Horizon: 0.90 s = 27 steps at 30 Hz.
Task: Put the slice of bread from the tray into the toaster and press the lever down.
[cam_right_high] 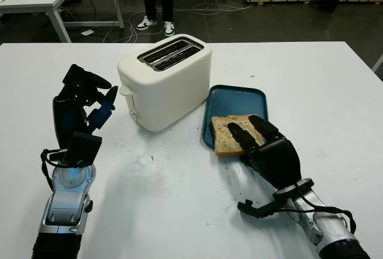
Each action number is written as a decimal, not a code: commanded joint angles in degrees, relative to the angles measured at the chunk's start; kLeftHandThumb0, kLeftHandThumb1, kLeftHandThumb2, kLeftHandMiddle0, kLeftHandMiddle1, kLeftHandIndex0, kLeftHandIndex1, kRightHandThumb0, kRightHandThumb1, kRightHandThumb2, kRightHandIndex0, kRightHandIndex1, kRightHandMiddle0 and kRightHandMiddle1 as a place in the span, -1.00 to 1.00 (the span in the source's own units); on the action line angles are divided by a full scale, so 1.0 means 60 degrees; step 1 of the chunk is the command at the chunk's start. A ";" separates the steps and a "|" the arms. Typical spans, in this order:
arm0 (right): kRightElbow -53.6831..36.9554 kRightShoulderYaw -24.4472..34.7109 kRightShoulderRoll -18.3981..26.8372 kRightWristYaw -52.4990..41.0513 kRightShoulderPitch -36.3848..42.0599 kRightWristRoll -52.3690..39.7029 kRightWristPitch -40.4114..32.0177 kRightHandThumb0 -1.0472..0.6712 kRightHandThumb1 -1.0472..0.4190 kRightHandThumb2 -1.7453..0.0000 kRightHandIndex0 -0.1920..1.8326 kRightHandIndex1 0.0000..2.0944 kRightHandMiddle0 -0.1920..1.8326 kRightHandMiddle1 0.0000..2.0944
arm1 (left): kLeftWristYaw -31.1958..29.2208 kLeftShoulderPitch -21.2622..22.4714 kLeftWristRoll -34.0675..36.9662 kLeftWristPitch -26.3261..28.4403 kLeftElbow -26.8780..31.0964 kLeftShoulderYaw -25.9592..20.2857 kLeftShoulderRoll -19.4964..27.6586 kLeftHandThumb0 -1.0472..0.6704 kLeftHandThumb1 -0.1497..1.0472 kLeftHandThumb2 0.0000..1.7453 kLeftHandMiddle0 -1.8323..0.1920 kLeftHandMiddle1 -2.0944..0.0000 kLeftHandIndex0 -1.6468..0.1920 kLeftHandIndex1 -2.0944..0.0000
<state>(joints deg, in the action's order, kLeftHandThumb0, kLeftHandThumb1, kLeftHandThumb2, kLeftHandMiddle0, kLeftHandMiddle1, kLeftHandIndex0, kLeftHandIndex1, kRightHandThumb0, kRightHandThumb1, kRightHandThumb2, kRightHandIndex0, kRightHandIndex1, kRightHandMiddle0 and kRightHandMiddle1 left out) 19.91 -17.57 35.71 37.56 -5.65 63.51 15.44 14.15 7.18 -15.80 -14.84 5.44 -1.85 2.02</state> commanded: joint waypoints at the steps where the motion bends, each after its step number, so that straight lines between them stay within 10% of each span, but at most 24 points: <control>1: 0.0170 -0.0288 0.0034 -0.0110 -0.0025 -0.0008 -0.0023 -0.24 -0.64 1.00 -0.24 -0.94 -0.29 -0.96 | 0.0074 0.0035 -0.0042 -0.0129 0.0056 -0.0007 0.0018 -0.16 0.79 -0.72 0.04 -0.67 0.37 -0.67; 5: 0.0192 -0.0643 -0.0027 0.0128 -0.0178 0.0322 -0.0361 -0.23 -0.65 1.00 0.03 -0.84 -0.12 -0.92 | 0.0180 0.0042 -0.0128 -0.0027 0.0111 -0.0037 -0.0021 -0.18 0.79 -0.73 0.04 -0.67 0.37 -0.67; 8: 0.0135 -0.0891 -0.0060 0.0097 -0.0209 0.0471 -0.0733 -0.23 -0.75 0.99 -0.11 0.26 0.24 -0.85 | 0.0092 0.0037 0.0034 -0.0080 0.0126 -0.0045 0.0003 -0.16 0.79 -0.72 0.05 -0.67 0.38 -0.67; 10: 0.0044 -0.1037 -0.0004 -0.0020 -0.0221 0.0579 -0.0907 -0.26 -0.81 0.94 -0.12 0.58 0.09 -0.21 | 0.0092 0.0052 0.0040 -0.0140 0.0100 -0.0044 0.0028 -0.16 0.79 -0.72 0.05 -0.67 0.38 -0.67; 13: -0.0093 -0.1246 0.0156 -0.0243 -0.0251 0.0712 -0.1075 -0.31 -0.82 0.85 -0.09 0.66 -0.04 0.18 | 0.0112 0.0058 0.0015 -0.0172 0.0081 -0.0041 0.0034 -0.15 0.79 -0.72 0.05 -0.67 0.38 -0.67; 18: -0.0697 -0.1321 0.0359 -0.1228 -0.0104 0.0580 -0.1364 -0.37 -0.83 0.71 -0.06 0.64 0.06 -0.02 | 0.0151 0.0025 -0.0037 -0.0083 0.0159 -0.0029 -0.0011 -0.17 0.79 -0.72 0.05 -0.67 0.38 -0.67; 27: -0.1694 -0.1084 0.0619 -0.1191 0.0147 0.0278 -0.1273 -0.32 -0.83 0.82 -0.02 0.67 -0.11 0.41 | 0.0069 0.0016 -0.0039 0.0039 0.0262 0.0012 0.0000 -0.15 0.79 -0.72 0.06 -0.67 0.39 -0.67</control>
<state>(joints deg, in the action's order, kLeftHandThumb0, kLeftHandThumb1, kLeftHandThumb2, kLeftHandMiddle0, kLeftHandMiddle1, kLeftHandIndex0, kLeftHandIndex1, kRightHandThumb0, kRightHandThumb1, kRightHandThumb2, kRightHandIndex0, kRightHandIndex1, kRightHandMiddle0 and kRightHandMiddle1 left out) 10.40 -24.22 38.48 30.38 -5.66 65.69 6.47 14.72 7.18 -16.02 -14.86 6.41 -1.84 1.94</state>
